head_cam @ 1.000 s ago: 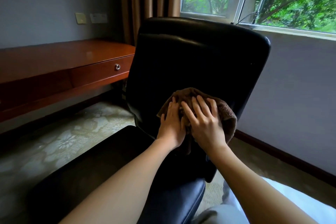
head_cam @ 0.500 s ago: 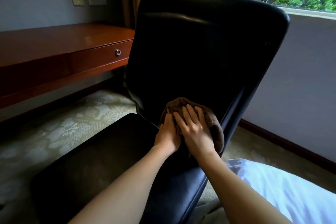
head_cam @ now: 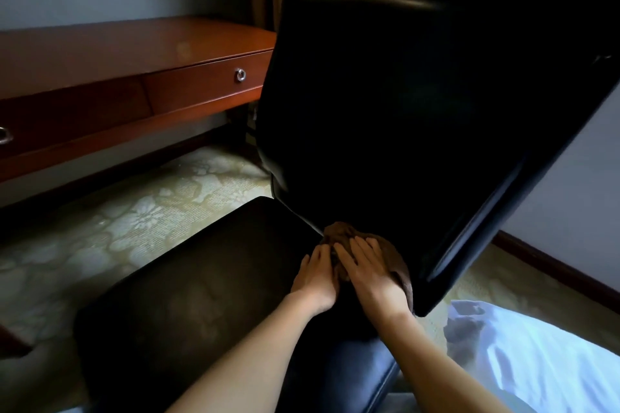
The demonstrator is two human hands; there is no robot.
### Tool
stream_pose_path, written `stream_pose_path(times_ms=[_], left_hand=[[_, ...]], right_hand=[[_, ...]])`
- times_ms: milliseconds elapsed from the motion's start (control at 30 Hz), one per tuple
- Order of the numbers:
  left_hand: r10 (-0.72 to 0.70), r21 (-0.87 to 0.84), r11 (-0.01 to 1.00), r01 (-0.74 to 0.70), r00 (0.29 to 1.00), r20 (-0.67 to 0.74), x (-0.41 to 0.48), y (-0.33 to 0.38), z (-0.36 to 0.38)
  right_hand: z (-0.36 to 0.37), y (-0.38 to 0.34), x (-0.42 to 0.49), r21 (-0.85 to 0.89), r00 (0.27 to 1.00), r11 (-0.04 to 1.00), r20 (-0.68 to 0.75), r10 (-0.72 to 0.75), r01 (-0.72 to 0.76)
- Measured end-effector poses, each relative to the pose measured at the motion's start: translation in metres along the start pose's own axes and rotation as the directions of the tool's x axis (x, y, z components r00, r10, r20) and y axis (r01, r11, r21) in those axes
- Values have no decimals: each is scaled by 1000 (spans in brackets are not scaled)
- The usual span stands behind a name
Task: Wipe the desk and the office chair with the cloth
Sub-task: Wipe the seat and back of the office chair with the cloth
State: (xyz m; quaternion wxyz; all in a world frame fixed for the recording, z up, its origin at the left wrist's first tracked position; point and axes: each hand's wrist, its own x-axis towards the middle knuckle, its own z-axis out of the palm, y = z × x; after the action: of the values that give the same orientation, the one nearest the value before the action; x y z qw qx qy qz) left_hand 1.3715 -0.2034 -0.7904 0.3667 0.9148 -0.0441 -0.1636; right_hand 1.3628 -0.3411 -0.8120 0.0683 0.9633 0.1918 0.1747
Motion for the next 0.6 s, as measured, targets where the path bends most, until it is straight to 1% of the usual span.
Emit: stream_pose_path(times_ms=[100,200,400,500,600], left_hand=[[43,93,995,-43,999,6,12,-13,-1],[59,110,992,-58,998,-8,17,-23,-4],[29,-9,1000,-30,995,-95,5,-41,-28],[45,-30,998,-50,989,-138,-5,-42,-48],[55,-30,998,-61,984,-172,-17,-51,-65]], right_hand=[[11,0,6,52,998,998,59,29,-32],[15,-6,14,65,997,995,26,69,-70],[2,-35,21,212,984,961,25,176,-177],[-12,-47,23,335,968,909,46,248,-249],[-31,-62,26,505,960,816,128,250,-280]])
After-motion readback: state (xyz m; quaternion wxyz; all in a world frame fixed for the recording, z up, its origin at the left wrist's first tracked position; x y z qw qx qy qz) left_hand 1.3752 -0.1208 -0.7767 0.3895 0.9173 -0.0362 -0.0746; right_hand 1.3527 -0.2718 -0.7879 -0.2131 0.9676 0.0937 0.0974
